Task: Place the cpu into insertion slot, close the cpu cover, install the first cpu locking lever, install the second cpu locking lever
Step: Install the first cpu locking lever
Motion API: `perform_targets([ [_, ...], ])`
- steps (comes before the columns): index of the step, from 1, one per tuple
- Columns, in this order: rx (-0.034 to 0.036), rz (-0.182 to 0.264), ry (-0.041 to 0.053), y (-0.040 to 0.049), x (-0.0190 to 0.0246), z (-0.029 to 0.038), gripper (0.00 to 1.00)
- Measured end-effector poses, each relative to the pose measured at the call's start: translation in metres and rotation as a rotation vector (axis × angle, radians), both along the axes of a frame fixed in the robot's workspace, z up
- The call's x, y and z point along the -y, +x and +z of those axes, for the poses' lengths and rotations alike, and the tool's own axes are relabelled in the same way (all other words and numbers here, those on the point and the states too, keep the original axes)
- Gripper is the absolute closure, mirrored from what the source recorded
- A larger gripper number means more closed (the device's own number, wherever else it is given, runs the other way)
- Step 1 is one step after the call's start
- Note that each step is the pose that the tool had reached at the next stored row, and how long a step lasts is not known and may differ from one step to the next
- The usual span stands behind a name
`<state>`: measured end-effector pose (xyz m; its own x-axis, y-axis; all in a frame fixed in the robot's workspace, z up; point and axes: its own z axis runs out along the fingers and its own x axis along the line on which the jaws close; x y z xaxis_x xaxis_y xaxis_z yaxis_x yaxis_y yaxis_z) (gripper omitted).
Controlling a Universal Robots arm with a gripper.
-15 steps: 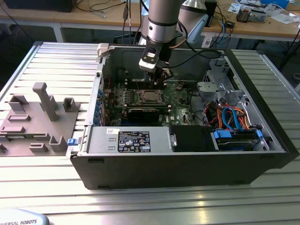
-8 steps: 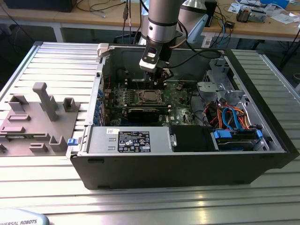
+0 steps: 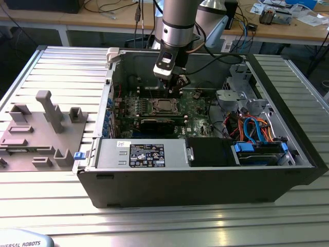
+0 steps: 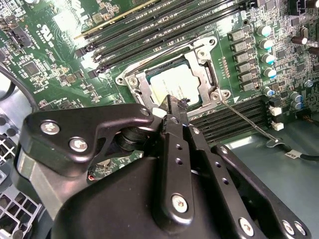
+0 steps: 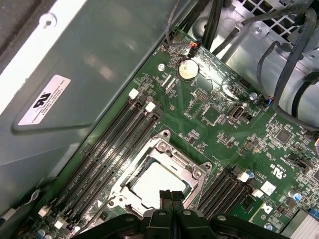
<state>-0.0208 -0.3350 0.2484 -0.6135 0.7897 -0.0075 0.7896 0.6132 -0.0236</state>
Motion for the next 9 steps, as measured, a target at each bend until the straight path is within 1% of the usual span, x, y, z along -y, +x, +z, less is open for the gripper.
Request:
perform_targets([
  [9, 0.0, 0.013, -0.0001, 0.0, 0.0, 0.0, 0.89],
])
